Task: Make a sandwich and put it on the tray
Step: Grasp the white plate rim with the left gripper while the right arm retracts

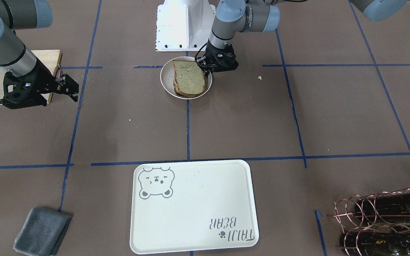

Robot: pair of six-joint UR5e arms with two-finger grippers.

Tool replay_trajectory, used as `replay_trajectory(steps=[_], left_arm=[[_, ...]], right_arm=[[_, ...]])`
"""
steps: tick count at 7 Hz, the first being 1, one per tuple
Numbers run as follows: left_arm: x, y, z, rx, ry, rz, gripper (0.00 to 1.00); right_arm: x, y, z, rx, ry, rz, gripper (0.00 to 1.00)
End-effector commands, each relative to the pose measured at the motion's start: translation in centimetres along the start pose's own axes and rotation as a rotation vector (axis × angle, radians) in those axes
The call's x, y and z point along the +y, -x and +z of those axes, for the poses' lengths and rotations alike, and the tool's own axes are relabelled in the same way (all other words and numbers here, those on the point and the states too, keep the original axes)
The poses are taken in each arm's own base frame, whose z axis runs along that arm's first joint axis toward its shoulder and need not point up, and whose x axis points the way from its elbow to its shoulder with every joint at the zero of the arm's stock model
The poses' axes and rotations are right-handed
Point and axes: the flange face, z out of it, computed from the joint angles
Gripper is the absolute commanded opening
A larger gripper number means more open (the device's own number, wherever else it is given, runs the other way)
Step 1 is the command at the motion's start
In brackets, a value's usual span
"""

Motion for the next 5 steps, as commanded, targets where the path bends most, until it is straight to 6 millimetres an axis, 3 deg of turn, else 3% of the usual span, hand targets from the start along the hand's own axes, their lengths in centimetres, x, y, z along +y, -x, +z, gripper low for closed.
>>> replay_trajectory(steps=[1,3,5], left_arm=[[0.1,-0.4,-0.9,0.020,0.000,0.002,0.00],[-0.3,-1.5,-4.5,0.147,0.003,0.017,0.00],[-2.5,-1.7,-7.7,0.284,0.045,0.011,0.00]], right_arm=[[0.0,-0.6,0.0,0.005,-0.002,0.006,1.00],[0.3,-2.9,-0.5,0.021,-0.007,-0.006,1.00],[0.7,-7.8,-1.1,0.060,-0.007,-0.067,1.00]])
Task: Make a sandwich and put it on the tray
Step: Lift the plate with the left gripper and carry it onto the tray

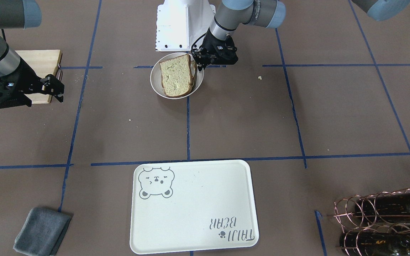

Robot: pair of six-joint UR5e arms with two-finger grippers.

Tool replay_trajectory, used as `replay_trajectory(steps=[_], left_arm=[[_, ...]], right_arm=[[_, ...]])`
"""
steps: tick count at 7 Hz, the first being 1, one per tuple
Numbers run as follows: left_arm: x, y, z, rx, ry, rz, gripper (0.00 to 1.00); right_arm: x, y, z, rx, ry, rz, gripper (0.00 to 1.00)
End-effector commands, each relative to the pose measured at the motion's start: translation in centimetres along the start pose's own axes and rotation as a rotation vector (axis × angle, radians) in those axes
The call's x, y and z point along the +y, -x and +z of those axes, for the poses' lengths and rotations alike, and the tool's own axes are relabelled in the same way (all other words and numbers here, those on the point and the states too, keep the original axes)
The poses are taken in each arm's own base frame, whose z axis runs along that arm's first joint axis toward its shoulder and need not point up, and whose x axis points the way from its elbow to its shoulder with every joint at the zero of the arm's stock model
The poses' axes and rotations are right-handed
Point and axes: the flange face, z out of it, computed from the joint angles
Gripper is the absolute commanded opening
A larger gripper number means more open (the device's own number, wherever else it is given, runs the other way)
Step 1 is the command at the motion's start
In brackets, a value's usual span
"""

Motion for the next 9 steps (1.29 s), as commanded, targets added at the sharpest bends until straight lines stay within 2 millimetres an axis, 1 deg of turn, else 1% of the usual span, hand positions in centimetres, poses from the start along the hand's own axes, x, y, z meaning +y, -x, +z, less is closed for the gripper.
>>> replay_trajectory(steps=[1,2,3,4,5,6,7,8,9], left_arm=[[-1.9,-0.6,-2.8,0.137,0.052,-0.037,0.00],[-3.1,-0.9,-3.7,0.190,0.043,-0.094,0.00],[-4.7,-0.9,-4.6,0.228,0.031,-0.184,0.00],[-7.4,-0.5,-4.8,0.224,-0.006,-0.270,0.00],[-11.0,0.0,-5.0,0.213,-0.059,-0.333,0.00],[-13.7,0.4,-4.5,0.197,-0.095,-0.399,0.00],[-17.1,-0.9,-4.5,0.198,-0.138,-0.441,0.00],[-20.1,-1.6,-3.4,0.178,-0.174,-0.474,0.00],[-22.9,-2.9,-1.9,0.176,-0.200,-0.607,0.00]], right_arm=[[0.6,-5.4,-0.6,0.040,-0.003,-0.059,1.00],[1.2,-7.8,-0.8,0.058,-0.001,-0.070,1.00],[1.9,-10.4,-1.1,0.075,0.003,-0.093,1.00],[2.3,-12.8,-1.7,0.091,0.001,-0.106,1.00],[3.1,-15.8,-2.2,0.102,0.007,-0.127,1.00],[4.3,-19.9,-2.8,0.085,0.021,-0.148,1.00],[5.0,-24.9,-3.6,0.043,0.021,-0.128,1.00],[5.4,-28.9,-3.6,0.031,0.021,-0.153,1.00],[5.7,-31.6,-3.5,0.035,0.023,-0.148,1.00]])
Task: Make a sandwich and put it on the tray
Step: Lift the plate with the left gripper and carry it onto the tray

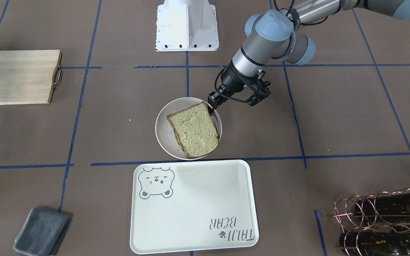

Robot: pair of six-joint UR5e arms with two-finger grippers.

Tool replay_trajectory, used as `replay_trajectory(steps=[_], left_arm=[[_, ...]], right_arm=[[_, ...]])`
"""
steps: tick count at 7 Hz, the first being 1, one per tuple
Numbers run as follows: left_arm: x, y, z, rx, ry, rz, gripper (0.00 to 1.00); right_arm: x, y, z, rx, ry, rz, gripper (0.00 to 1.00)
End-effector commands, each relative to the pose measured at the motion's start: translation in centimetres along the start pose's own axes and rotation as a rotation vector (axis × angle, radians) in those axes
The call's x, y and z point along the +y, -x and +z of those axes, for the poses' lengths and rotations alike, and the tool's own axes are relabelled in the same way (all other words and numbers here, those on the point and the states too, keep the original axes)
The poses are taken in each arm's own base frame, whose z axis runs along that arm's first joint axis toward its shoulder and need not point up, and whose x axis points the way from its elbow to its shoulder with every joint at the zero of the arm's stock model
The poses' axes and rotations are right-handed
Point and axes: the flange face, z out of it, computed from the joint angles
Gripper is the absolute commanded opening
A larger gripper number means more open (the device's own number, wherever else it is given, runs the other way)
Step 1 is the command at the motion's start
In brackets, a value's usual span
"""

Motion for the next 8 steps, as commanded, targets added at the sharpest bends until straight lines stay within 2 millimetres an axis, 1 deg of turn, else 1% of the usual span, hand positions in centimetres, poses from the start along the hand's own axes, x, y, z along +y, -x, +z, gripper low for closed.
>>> replay_trajectory(steps=[1,2,3,4,5,6,7,8], left_arm=[[-3.3,-4.7,4.0,0.001,-0.101,-0.142,0.00],[-4.8,-5.4,6.2,-0.004,-0.167,-0.156,0.00],[-5.8,-6.0,8.5,0.003,-0.193,-0.158,0.00],[-6.8,-5.9,10.2,0.023,-0.199,-0.166,0.00],[-7.3,-5.6,11.0,0.019,-0.203,-0.168,0.00],[-7.5,-5.8,11.7,0.014,-0.206,-0.169,0.00],[-7.7,-5.7,12.2,0.008,-0.211,-0.169,0.00],[-8.0,-5.8,12.1,0.023,-0.232,-0.169,0.00]], right_arm=[[1.4,-4.5,0.2,-0.005,-0.002,-0.011,1.00],[1.4,-4.7,0.1,-0.005,0.011,0.004,1.00],[2.0,-5.4,-0.2,-0.003,0.006,0.026,1.00],[2.2,-5.5,-0.6,-0.006,-0.002,0.044,1.00],[2.0,-5.4,-0.8,-0.006,-0.011,0.038,1.00],[1.9,-5.4,-1.0,0.000,-0.016,0.040,1.00],[1.9,-5.7,-1.6,0.002,-0.033,0.049,1.00],[1.9,-6.0,-1.3,0.005,-0.027,0.065,1.00]])
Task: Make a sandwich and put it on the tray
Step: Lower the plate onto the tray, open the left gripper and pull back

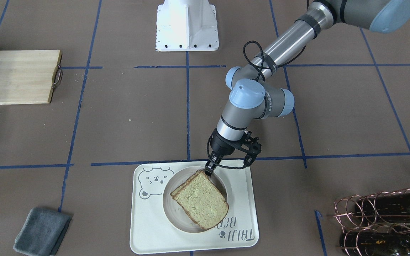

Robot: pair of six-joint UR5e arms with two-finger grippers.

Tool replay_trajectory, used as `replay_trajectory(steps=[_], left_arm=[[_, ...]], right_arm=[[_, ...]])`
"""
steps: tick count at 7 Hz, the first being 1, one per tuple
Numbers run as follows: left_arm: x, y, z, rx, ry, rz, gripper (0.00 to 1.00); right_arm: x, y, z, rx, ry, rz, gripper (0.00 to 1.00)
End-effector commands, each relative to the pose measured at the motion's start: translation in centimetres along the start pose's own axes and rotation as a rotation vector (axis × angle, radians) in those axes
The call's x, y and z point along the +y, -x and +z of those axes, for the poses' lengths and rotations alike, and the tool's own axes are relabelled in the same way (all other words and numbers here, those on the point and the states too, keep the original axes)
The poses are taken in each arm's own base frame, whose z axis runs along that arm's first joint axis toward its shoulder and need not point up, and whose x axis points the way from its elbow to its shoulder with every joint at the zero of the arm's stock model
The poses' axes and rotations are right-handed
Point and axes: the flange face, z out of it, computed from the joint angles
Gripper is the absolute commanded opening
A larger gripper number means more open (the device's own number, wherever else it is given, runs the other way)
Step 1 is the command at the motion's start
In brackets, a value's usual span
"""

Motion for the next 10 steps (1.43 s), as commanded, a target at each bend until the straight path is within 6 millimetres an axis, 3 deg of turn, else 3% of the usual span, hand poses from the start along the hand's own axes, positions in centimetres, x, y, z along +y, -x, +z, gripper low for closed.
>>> replay_trajectory(steps=[1,2,5,8,9,10], left_arm=[[-0.6,-0.3,0.1,0.011,-0.021,0.022,0.29],[-1.3,-1.4,-1.4,0.026,-0.022,0.114,0.99],[-4.1,2.6,-9.3,-0.056,0.051,0.218,1.00],[-5.9,5.8,-19.7,-0.140,0.004,0.563,1.00],[-7.7,7.0,-21.8,-0.183,0.001,0.661,1.00],[-10.8,8.3,-23.5,-0.228,0.017,0.745,1.00]], right_arm=[[-0.1,-0.2,-0.1,0.003,-0.004,0.015,1.00],[-0.1,-0.3,0.0,0.004,-0.002,0.015,1.00],[0.7,-1.1,0.0,0.007,-0.002,0.031,1.00],[1.8,-3.9,-0.6,0.004,-0.019,0.096,1.00],[1.9,-4.0,-1.0,-0.028,-0.030,0.120,1.00],[1.8,-4.4,-1.4,-0.036,-0.037,0.156,1.00]])
